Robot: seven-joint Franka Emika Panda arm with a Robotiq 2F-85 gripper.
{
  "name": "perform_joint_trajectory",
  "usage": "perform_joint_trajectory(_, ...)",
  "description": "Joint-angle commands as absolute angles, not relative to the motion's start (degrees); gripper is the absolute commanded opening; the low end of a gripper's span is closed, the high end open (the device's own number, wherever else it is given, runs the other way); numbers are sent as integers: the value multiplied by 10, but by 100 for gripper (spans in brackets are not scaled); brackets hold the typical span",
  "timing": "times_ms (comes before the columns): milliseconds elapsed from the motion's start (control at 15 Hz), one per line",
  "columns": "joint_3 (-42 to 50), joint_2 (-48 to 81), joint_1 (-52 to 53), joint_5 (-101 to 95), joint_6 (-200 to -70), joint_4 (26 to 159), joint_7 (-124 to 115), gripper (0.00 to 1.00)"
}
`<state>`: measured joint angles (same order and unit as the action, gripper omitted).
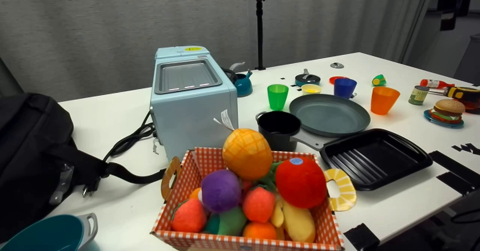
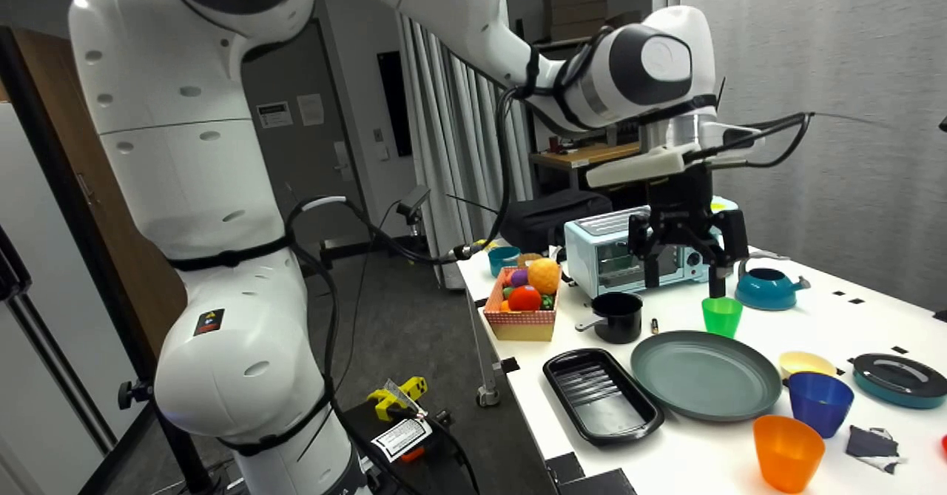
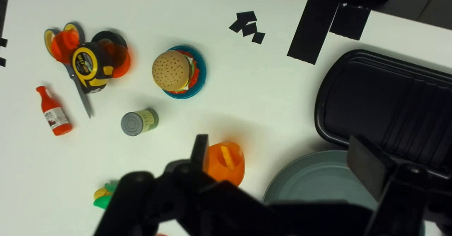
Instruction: Pick up the blue cup from the table, pour its contents in the plate and put the cup back on the table.
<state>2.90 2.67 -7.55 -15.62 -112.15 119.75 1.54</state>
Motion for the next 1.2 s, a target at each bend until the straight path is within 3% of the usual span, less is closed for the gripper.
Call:
perform_joint_trajectory(0,36,128,-64,-130,-1158,1131,-11,100)
perform_joint_trajectory(533,59,260,-60,-123,-1252,1004,-92,100)
perform_joint_trajectory(1133,67,258,-59,-123,-1250,1006,-88,100)
